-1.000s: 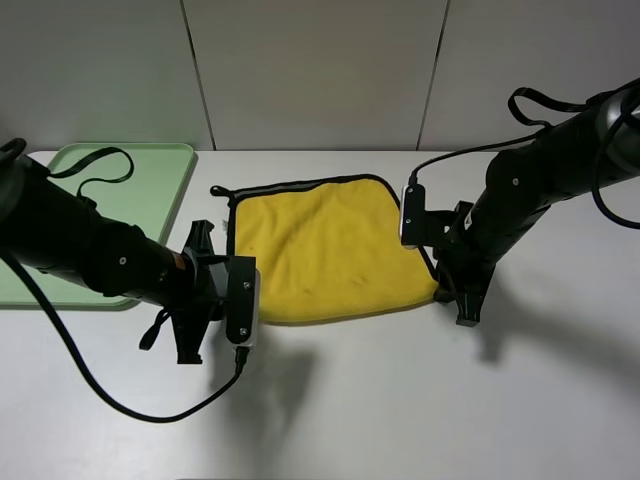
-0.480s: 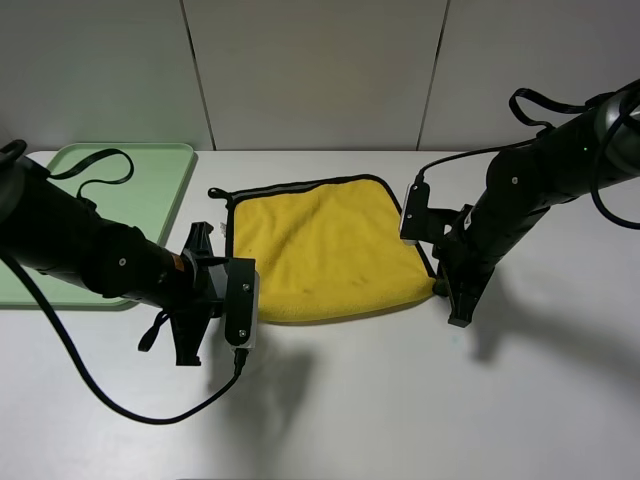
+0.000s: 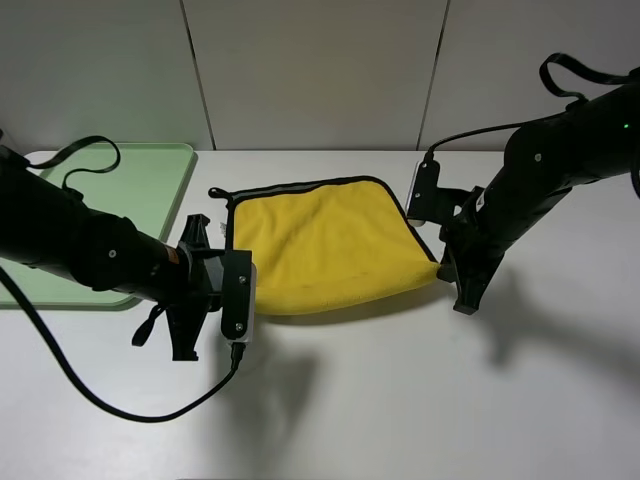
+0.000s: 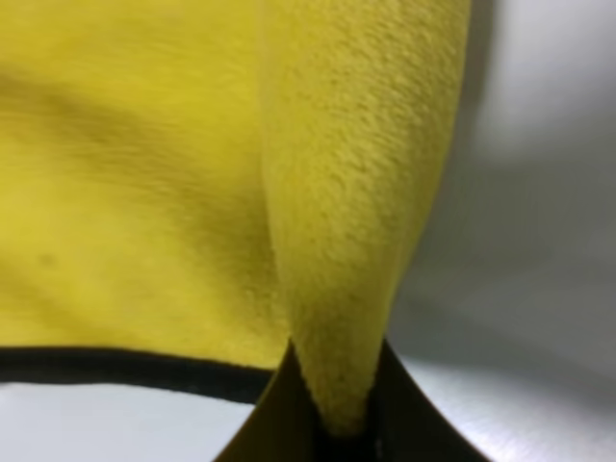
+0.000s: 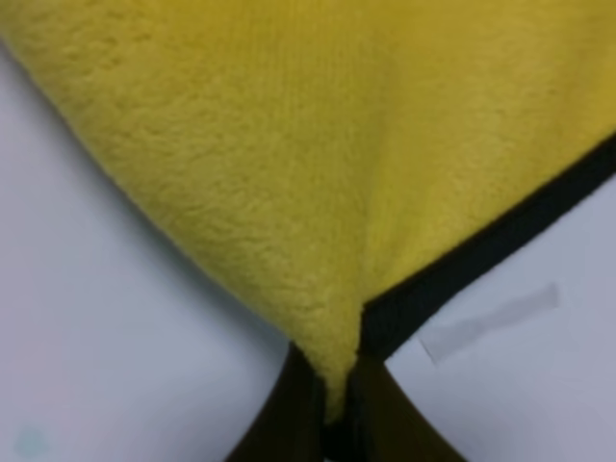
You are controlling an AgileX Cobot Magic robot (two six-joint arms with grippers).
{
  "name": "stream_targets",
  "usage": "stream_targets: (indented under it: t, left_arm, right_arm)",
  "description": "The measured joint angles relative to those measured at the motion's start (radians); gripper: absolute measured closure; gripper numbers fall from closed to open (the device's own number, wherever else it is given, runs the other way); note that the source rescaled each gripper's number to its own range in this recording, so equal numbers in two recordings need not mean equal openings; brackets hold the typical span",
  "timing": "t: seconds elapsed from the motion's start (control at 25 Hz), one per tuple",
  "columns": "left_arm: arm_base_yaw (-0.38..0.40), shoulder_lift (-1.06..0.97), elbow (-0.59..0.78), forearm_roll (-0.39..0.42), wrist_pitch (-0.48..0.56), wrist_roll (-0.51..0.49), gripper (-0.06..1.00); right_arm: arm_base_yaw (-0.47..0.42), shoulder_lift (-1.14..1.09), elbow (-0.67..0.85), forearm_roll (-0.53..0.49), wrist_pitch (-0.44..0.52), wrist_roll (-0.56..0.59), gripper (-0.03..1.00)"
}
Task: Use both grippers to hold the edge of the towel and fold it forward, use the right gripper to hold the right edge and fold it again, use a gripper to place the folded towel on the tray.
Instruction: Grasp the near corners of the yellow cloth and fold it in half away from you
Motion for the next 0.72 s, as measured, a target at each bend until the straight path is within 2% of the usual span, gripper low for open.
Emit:
stream_targets:
  t: [0.72]
  left_arm:
    - [0.0, -0.405, 0.002, 0.003, 0.241, 0.0, 0.94]
  right_arm:
    - [0.0, -0.343, 0.001, -0.013, 0.19, 0.05, 0.97]
